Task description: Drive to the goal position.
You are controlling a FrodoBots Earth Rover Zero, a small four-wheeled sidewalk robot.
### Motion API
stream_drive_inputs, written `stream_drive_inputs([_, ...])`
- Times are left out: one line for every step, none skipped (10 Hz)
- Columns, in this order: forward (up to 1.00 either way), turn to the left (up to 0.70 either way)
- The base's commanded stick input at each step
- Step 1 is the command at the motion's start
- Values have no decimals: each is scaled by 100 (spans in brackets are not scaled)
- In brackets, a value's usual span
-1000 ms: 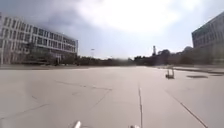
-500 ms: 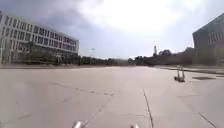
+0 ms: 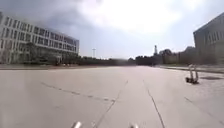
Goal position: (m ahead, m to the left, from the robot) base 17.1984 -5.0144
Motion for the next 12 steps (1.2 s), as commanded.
stream_drive_inputs([70,0])
stream_drive_inputs([70,0])
stream_drive_inputs([70,0])
stream_drive_inputs([70,0])
stream_drive_inputs([70,0])
stream_drive_inputs([70,0])
stream_drive_inputs([70,0])
stream_drive_inputs([70,-8])
stream_drive_inputs([70,-35])
stream_drive_inputs([70,-35])
stream_drive_inputs([70,-35])
stream_drive_inputs([70,-8])
